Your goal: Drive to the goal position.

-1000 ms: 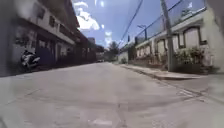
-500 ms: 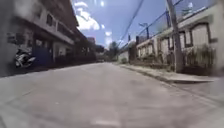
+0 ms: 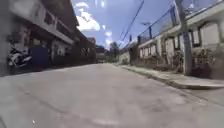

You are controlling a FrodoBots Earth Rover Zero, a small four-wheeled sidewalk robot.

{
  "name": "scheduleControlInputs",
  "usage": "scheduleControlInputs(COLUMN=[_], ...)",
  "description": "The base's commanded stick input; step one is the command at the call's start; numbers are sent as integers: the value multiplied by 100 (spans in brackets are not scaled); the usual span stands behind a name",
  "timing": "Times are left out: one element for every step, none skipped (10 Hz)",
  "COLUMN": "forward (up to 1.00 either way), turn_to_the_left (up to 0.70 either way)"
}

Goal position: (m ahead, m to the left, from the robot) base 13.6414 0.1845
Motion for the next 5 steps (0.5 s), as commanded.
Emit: scheduleControlInputs(forward=[98,98,98,98,98], turn_to_the_left=[0,0,1,2,2])
